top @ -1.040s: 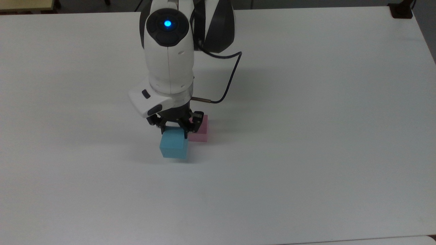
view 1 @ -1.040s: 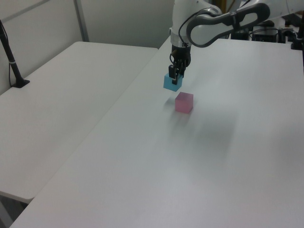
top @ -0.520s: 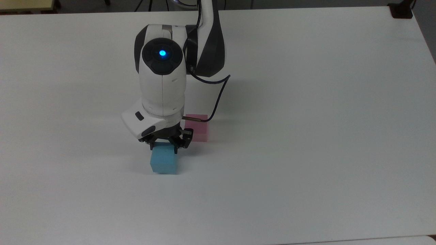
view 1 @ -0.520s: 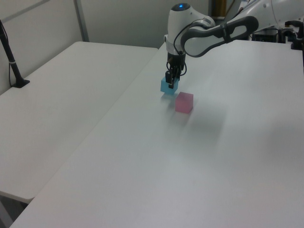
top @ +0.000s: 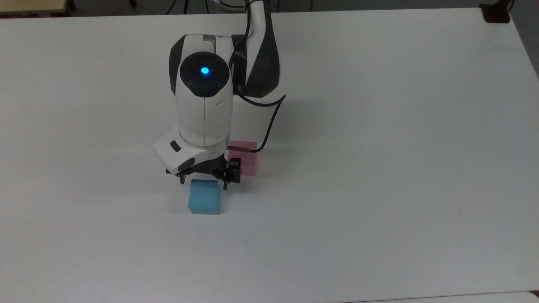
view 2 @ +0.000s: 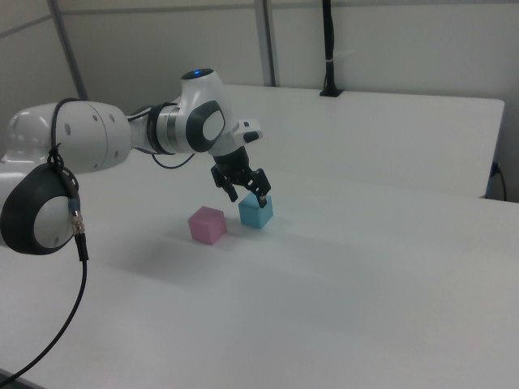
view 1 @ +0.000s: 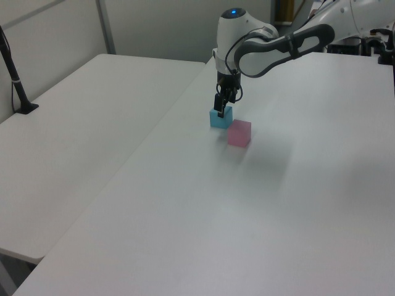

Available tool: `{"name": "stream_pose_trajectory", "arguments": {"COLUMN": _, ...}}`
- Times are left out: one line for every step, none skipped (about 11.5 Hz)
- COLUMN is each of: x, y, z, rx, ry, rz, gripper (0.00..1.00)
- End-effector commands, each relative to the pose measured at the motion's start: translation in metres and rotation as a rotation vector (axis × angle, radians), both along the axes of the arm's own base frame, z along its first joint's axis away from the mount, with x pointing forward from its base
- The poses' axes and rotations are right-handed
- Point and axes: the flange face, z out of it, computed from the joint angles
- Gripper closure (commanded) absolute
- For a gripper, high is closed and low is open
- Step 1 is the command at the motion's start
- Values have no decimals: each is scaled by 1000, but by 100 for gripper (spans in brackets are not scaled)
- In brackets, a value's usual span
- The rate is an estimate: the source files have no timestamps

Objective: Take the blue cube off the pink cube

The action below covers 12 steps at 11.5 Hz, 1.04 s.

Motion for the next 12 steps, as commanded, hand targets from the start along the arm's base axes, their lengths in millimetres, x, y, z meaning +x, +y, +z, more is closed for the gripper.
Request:
{"name": "stream_pose_trajectory", "arguments": {"x": -8, "y": -17, "z": 60, "rx": -1, "ry": -30, "rz": -25, "gripper": 0}}
{"name": "stream_pose_trajectory", "arguments": {"x": -18, "y": -25, "z": 86, "rx": 9, "ry": -14, "rz": -49, "gripper": 0}}
{"name": "stream_pose_trajectory", "arguments": {"x": -28, "y": -31, "z": 113, "rx": 31, "ry": -15, "rz": -71, "gripper": 0}}
{"name": "stream_pose_trajectory", "arguments": {"x": -40, "y": -32, "z": 141, "rx": 37, "ry": -15, "rz": -78, "gripper": 0}}
{"name": "stream_pose_trajectory", "arguments": {"x": -60, "y": -32, "z": 162, "rx": 33, "ry": -5, "rz": -81, "gripper": 0}}
{"name": "stream_pose_trajectory", "arguments": {"x": -84, "y": -32, "z": 182, "rx": 30, "ry": -2, "rz": -76, "gripper": 0}}
{"name": "stream_pose_trajectory", "arguments": {"x": -109, "y": -33, "z": 201, "rx": 31, "ry": 4, "rz": -77, "gripper": 0}}
{"name": "stream_pose_trajectory", "arguments": {"x": -132, "y": -36, "z": 224, "rx": 35, "ry": 19, "rz": -93, "gripper": 0}}
{"name": "stream_pose_trajectory", "arguments": {"x": -151, "y": -38, "z": 240, "rx": 52, "ry": 52, "rz": -102, "gripper": 0}}
{"name": "stream_pose_trajectory", "arguments": {"x": -168, "y": -41, "z": 251, "rx": 88, "ry": 86, "rz": -64, "gripper": 0}}
{"name": "stream_pose_trajectory", "arguments": {"x": -184, "y": -42, "z": 253, "rx": 99, "ry": 114, "rz": 6, "gripper": 0}}
{"name": "stream_pose_trajectory", "arguments": {"x": -197, "y": -43, "z": 256, "rx": 99, "ry": 114, "rz": 39, "gripper": 0}}
